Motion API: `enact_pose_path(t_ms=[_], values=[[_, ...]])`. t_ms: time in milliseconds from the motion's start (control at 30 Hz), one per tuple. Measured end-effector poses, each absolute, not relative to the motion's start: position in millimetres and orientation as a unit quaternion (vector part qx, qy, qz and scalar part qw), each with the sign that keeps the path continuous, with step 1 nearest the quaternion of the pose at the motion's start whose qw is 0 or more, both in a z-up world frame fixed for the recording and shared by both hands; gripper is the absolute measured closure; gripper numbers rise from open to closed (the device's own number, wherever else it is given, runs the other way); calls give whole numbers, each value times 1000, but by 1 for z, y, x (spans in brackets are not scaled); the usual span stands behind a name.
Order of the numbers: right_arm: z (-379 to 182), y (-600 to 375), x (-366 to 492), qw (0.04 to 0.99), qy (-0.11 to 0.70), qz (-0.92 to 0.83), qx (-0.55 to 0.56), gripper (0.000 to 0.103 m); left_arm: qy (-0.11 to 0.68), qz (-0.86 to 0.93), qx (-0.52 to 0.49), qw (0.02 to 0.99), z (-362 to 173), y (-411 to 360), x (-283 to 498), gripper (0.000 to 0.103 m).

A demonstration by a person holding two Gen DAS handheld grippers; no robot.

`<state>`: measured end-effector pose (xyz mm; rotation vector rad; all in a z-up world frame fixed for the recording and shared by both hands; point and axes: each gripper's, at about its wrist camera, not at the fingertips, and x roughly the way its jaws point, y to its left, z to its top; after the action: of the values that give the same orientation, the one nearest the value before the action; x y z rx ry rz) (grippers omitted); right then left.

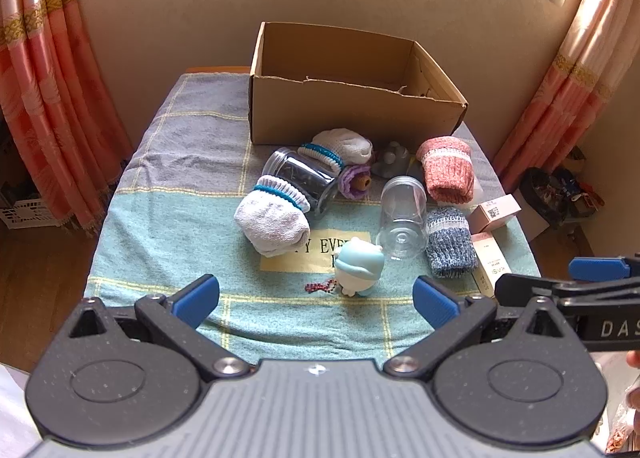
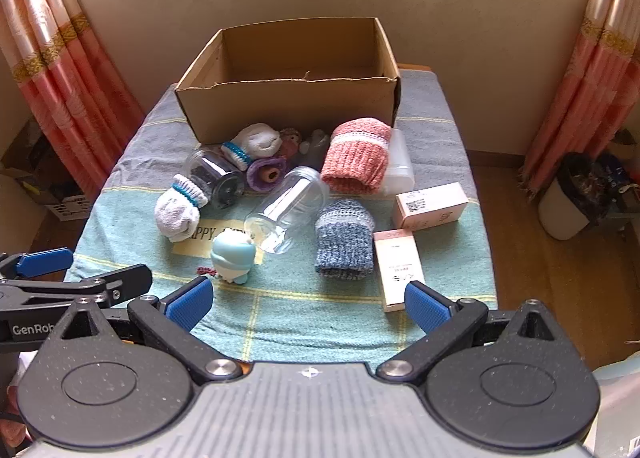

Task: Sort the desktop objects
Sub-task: 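Reach left tool toward white blue-banded sock while right tool reaches toward clear empty jar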

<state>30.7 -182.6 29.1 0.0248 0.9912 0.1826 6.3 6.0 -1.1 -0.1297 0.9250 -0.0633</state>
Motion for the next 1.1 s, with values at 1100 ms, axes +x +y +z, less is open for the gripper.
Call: enact_pose_path(t_ms=[1100], values=[[5,-207,63,881,456,124,14,0,417,-80,5,905,-32,25,46,1]])
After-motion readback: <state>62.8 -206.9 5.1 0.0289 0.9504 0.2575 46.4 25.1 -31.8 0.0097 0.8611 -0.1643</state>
